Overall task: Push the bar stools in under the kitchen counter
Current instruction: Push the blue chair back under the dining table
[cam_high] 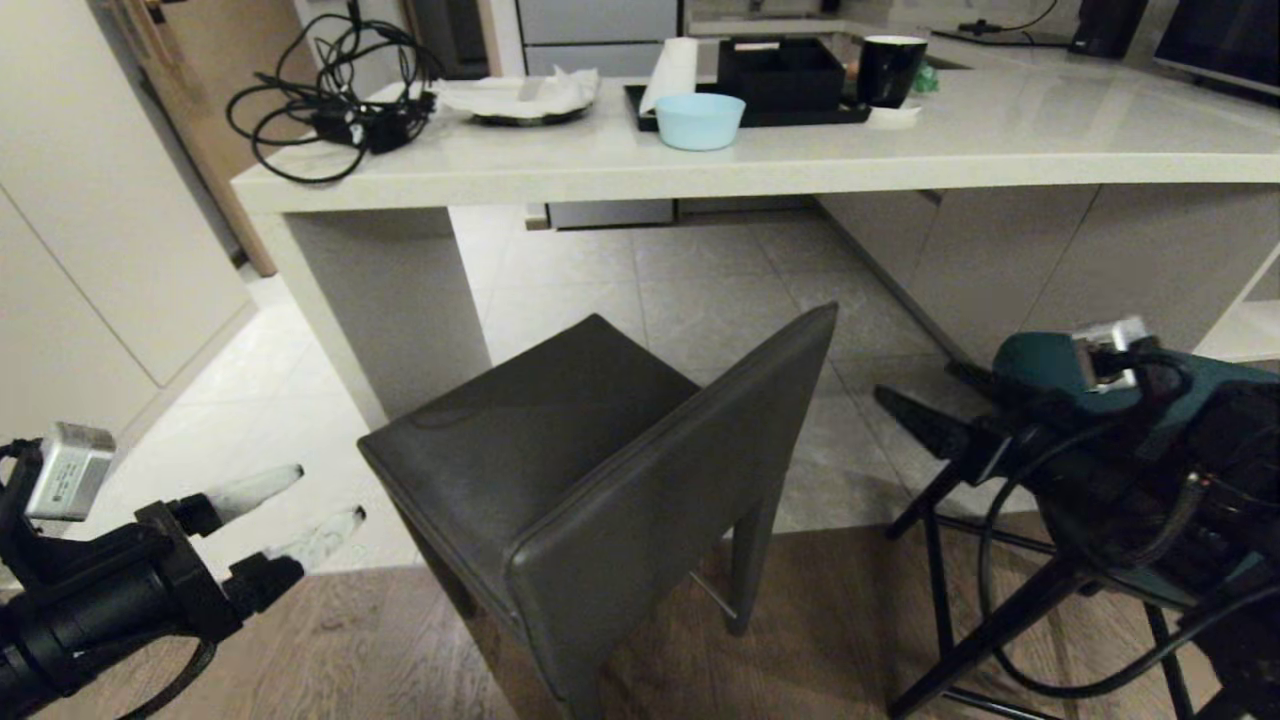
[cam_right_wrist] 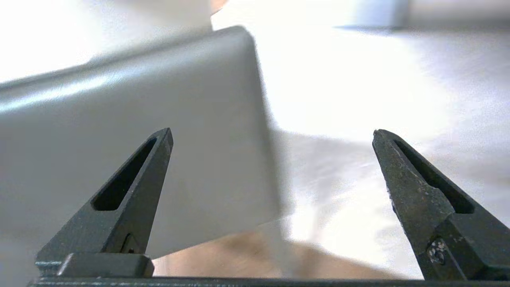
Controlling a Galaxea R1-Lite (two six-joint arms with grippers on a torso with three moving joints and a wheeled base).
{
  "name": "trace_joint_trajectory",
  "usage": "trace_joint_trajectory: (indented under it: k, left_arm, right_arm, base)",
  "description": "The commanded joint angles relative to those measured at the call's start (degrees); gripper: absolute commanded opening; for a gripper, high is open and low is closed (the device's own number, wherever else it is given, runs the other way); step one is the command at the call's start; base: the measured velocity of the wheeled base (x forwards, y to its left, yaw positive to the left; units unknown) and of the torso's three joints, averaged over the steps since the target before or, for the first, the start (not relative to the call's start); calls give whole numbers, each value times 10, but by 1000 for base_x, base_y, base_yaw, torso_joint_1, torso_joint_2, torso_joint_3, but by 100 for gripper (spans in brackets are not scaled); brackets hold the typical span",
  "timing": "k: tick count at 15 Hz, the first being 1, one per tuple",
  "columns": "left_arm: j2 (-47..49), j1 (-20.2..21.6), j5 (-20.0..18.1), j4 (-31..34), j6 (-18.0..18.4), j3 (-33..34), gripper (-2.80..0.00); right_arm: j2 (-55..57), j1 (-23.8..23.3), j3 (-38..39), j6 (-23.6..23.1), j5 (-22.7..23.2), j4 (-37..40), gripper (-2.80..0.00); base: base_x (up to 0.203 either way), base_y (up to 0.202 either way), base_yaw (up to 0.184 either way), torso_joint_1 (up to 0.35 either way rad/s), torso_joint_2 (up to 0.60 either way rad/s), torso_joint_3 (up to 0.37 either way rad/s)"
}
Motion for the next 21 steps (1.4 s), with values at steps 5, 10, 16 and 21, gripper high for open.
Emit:
trace_joint_trajectory:
  k: [5, 10, 16, 21]
  left_arm:
    - [-1, 55, 103, -5, 12, -10, 0]
    - [-47, 85, 105, -5, 12, -22, 0]
    - [-216, 110, 99, 158, 15, -76, 0]
    - [-367, 110, 98, 414, 13, -163, 0]
  right_arm:
    - [-247, -84, 28, -28, -92, 179, 0]
    - [-356, -88, 33, -29, -122, 277, 0]
    - [-494, -106, 26, -20, -124, 400, 0]
    - [-543, -129, 20, -21, -129, 426, -280]
  base:
    - [0, 0, 0, 0, 0, 0]
    - [0, 0, 0, 0, 0, 0]
    - [0, 0, 0, 0, 0, 0]
    - [0, 0, 0, 0, 0, 0]
